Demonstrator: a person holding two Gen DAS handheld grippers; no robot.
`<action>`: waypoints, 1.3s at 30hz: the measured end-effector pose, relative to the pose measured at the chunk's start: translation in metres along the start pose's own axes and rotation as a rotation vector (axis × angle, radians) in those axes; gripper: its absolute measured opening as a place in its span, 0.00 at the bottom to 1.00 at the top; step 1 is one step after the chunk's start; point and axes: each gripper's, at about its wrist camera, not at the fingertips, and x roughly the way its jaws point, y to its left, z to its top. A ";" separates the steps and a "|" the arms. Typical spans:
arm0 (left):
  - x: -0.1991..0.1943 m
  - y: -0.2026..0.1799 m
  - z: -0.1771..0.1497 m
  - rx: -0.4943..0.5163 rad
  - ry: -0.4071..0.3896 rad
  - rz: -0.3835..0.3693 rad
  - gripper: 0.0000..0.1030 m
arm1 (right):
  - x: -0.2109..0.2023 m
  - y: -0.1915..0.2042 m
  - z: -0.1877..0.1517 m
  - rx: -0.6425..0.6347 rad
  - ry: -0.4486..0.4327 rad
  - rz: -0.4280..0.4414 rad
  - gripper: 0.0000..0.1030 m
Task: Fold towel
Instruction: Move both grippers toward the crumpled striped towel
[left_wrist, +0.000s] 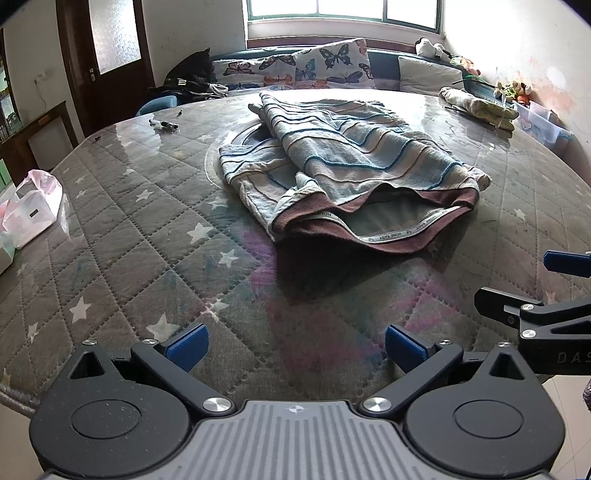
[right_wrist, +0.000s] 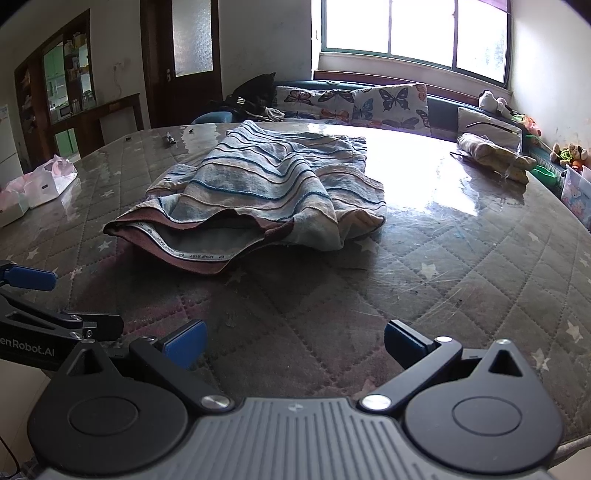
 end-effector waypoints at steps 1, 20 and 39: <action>0.000 0.000 0.000 0.000 0.001 0.000 1.00 | 0.000 0.000 0.000 0.000 0.000 0.000 1.00; 0.003 0.001 0.009 -0.003 0.004 -0.009 1.00 | 0.005 0.001 0.007 -0.004 0.009 0.010 1.00; 0.015 0.004 0.021 -0.008 0.034 -0.015 1.00 | 0.015 -0.002 0.016 0.003 0.028 0.019 1.00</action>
